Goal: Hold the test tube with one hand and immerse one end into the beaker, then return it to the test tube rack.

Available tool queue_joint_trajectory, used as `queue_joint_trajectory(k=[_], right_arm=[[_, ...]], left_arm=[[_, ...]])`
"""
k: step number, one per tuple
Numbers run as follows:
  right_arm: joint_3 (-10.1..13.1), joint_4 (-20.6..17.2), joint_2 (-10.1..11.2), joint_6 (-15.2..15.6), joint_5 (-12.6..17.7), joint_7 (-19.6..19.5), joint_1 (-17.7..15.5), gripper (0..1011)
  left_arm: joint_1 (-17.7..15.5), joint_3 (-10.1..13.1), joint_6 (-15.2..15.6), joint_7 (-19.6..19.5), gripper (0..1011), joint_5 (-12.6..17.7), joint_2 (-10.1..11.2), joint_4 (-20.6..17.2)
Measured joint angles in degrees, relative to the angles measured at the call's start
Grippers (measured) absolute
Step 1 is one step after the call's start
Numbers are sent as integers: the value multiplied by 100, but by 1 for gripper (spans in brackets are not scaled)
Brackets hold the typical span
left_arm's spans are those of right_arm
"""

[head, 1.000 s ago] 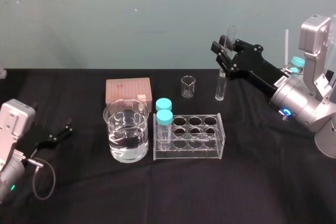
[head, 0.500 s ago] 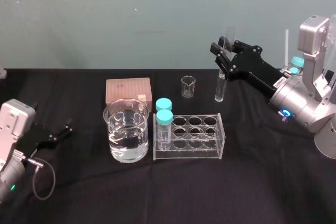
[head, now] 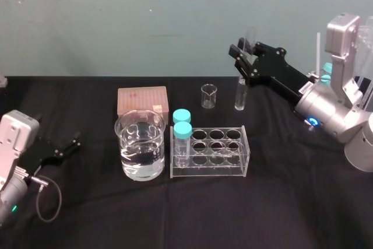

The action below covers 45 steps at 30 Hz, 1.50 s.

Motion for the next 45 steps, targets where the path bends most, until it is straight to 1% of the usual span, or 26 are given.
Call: queue_joint_trajectory(k=[3, 6, 7, 12, 13, 16, 19, 23, 25, 30, 36, 39, 45], right_arm=[[-43, 57, -43, -34, -5, 57, 87, 241], [-153, 171, -139, -104, -7, 195, 271, 242], [-153, 171, -139, -104, -7, 195, 271, 242], [-336, 349, -337, -245, 47, 456, 541, 241], [-400, 408, -407, -286, 79, 541, 627, 242], [-493, 490, -514, -347, 141, 681, 735, 242], [-644, 609, -674, -426, 263, 900, 884, 241], [-759, 706, -784, -465, 362, 1059, 976, 242], [-868, 775, -866, -485, 457, 1193, 1043, 242], [-1014, 828, -939, -488, 590, 1377, 1089, 241], [-1162, 911, -954, -448, 691, 1510, 1107, 242], [-1242, 1001, -961, -432, 724, 1558, 1128, 241], [-1354, 1320, -1019, -417, 766, 1639, 1234, 242]], left_arm=[[0, 0, -1, 0, 1000, 0, 0, 0], [0, 0, 0, 0, 1000, 0, 0, 0], [0, 0, 0, 0, 1000, 0, 0, 0], [0, 0, 0, 0, 1000, 0, 0, 0], [0, 0, 0, 0, 1000, 0, 0, 0], [0, 0, 0, 0, 1000, 0, 0, 0], [0, 0, 0, 0, 1000, 0, 0, 0], [0, 0, 0, 0, 1000, 0, 0, 0], [0, 0, 0, 0, 1000, 0, 0, 0], [0, 0, 0, 0, 1000, 0, 0, 0], [0, 0, 0, 0, 1000, 0, 0, 0], [0, 0, -1, 0, 1000, 0, 0, 0], [0, 0, 0, 0, 1000, 0, 0, 0]])
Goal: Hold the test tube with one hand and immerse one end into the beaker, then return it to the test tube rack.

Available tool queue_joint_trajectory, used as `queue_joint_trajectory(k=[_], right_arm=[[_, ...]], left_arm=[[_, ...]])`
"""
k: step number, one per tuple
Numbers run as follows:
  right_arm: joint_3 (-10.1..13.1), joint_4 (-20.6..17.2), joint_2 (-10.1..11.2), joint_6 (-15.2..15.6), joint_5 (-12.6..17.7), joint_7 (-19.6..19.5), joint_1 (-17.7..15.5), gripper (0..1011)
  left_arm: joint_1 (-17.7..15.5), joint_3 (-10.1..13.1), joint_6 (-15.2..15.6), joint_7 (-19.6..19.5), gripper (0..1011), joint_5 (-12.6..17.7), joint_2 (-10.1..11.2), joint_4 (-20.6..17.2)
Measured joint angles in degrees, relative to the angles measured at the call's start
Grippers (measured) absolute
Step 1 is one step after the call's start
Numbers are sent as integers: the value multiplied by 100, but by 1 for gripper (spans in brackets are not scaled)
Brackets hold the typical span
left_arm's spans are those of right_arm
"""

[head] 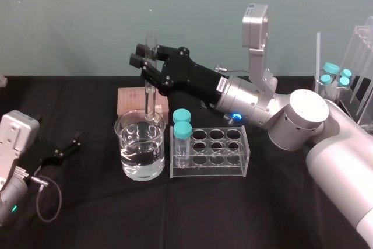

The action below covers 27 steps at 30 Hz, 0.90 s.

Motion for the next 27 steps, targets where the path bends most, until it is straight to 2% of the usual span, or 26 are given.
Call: queue_joint_trajectory(k=[17, 27], right_arm=[[-142, 1015, -346, -64, 67, 339, 360, 241], [-174, 1369, -494, -248, -81, 353, 481, 242]], left_arm=[[0, 0, 0, 0, 1000, 0, 0, 0], [0, 0, 0, 0, 1000, 0, 0, 0]])
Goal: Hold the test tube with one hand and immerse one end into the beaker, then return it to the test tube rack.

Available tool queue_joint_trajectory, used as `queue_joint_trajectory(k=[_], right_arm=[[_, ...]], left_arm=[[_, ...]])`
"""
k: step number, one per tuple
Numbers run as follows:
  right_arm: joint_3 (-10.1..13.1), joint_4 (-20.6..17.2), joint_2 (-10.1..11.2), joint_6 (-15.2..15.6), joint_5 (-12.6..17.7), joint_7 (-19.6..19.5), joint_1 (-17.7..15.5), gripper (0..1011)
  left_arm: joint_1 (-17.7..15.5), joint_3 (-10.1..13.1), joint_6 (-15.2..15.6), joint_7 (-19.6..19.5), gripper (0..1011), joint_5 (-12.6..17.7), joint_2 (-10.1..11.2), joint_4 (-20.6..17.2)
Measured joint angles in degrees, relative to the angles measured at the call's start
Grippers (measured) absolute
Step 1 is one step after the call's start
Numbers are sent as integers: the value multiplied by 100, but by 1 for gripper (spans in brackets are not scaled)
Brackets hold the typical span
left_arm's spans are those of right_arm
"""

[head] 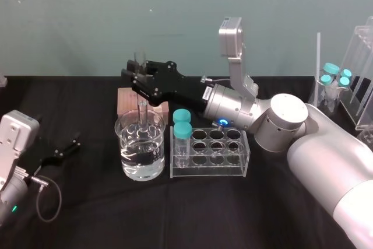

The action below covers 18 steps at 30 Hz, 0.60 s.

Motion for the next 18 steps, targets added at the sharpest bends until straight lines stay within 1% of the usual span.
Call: queue_joint_trajectory(k=[2, 7, 18], right_arm=[[-11, 57, -32, -69, -73, -14, 8, 242], [-21, 125, -75, -122, -149, -10, 14, 242], [-3, 283, -138, -134, -249, 10, 35, 241]], left_arm=[[0, 0, 0, 0, 1000, 0, 0, 0], [0, 0, 0, 0, 1000, 0, 0, 0], [0, 0, 0, 0, 1000, 0, 0, 0]])
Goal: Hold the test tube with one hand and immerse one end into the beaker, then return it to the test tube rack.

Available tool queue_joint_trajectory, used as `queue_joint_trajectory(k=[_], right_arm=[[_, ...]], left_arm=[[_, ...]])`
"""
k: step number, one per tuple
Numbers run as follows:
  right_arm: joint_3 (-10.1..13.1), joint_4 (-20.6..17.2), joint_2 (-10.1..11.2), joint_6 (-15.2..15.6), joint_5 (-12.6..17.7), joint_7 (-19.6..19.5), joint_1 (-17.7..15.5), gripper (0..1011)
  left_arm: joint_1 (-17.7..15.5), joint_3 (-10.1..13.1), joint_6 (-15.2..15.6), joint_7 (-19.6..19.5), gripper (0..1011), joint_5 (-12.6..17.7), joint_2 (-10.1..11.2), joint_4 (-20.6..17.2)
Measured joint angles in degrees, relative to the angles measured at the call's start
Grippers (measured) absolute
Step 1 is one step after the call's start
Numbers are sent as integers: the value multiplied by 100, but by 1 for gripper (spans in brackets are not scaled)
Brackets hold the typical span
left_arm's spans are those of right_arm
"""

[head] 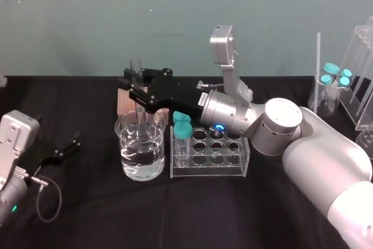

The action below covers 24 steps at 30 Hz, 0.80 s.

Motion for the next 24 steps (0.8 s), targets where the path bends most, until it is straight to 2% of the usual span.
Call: queue_joint_trajectory(k=[24], right_arm=[[54, 53, -17, 128, -132, -5, -54, 242]], left_arm=[[-1, 0, 0, 0, 1000, 0, 0, 0]])
